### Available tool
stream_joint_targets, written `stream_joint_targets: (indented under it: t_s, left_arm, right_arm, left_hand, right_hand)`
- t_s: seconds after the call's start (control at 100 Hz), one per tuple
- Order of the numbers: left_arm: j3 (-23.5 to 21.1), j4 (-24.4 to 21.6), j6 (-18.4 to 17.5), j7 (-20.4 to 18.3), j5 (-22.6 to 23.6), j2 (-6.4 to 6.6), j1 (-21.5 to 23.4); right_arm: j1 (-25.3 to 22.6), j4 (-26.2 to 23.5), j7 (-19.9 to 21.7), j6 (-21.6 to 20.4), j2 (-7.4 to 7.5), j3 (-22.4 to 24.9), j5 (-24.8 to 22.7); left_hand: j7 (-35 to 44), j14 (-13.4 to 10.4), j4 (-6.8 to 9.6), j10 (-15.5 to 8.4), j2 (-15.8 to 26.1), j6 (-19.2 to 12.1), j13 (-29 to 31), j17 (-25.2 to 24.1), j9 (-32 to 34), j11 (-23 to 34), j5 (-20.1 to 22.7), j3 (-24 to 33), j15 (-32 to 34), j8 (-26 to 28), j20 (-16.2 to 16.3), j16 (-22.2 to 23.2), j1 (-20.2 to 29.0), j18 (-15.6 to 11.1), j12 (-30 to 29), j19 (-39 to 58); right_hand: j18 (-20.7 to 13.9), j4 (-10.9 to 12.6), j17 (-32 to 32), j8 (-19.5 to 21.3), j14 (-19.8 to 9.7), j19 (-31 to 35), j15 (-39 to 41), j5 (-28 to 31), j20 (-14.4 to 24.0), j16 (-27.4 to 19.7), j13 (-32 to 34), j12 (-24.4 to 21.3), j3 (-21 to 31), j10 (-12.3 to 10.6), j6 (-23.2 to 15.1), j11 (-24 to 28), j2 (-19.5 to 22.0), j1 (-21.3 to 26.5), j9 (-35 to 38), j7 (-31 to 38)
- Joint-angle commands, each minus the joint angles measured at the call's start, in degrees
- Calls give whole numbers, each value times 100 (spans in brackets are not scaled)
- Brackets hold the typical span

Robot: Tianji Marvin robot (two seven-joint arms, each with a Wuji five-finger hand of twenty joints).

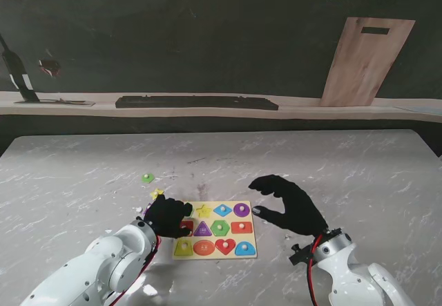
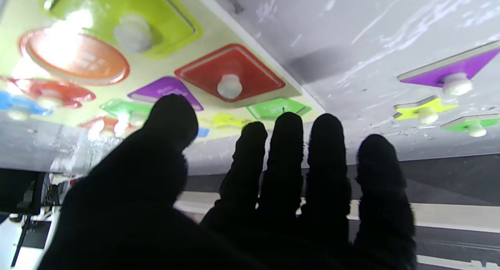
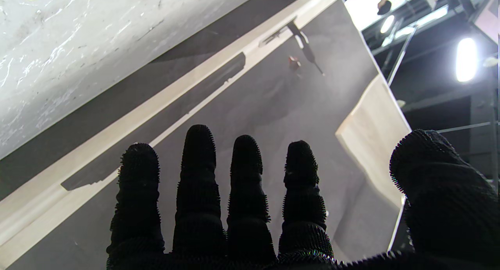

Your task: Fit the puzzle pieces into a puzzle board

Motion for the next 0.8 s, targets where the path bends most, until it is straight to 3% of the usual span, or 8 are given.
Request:
stream_joint_targets:
  t_s: [0.0,0.33,0.52,0.62,0.79]
  left_arm:
    - [-47,-63,34,142,-96,-44,53]
    - [-244,299,157,628,-626,-198,-186]
    - [-252,789,-40,768,-755,-225,-589]
    - [-187,1099,-43,942,-782,-253,-840]
    - [47,1694,-1,1109,-806,-278,-1345]
  right_arm:
    - [-19,5,1,1,-19,-24,-26]
    - [225,251,113,28,-4,-149,67]
    - [281,325,104,-40,6,-168,-35]
    - [343,418,40,-92,10,-172,-194]
    - [413,501,63,-153,3,-173,-79]
  left_hand:
    - [-88,153,108,124,171,24,-91,-52,-108,-76,-92,-277,-6,-100,-72,123,-22,29,-35,5]
    - [-358,157,182,262,509,-50,-628,-524,-843,-1147,-132,-711,-669,-244,-206,-238,362,-92,-1081,-258]
    - [-458,90,195,204,498,-159,-649,-596,-854,-1171,-20,-621,-709,-303,-236,-271,475,-123,-1174,-295]
    - [-453,48,196,168,508,-192,-684,-619,-888,-1174,19,-568,-733,-300,-246,-275,486,-155,-1186,-302]
    - [-411,-18,206,116,522,-249,-734,-642,-947,-1193,51,-436,-810,-278,-267,-297,579,-180,-1210,-323]
  right_hand:
    - [-39,127,-89,53,-99,83,54,34,74,45,-43,52,-143,-90,-122,28,131,-3,104,-25]
    - [-60,120,-85,58,-135,79,39,-9,73,47,-37,52,-90,-121,-172,24,85,-78,78,-27]
    - [-61,113,-84,63,-143,76,60,-15,75,62,-53,59,-93,-126,-180,40,104,-69,66,-9]
    - [-79,116,-72,64,-161,79,64,-33,77,63,-42,60,-97,-144,-198,44,133,-79,69,-4]
    - [-89,116,-83,72,-170,65,70,-23,75,67,-51,67,-105,-157,-204,60,147,-61,60,28]
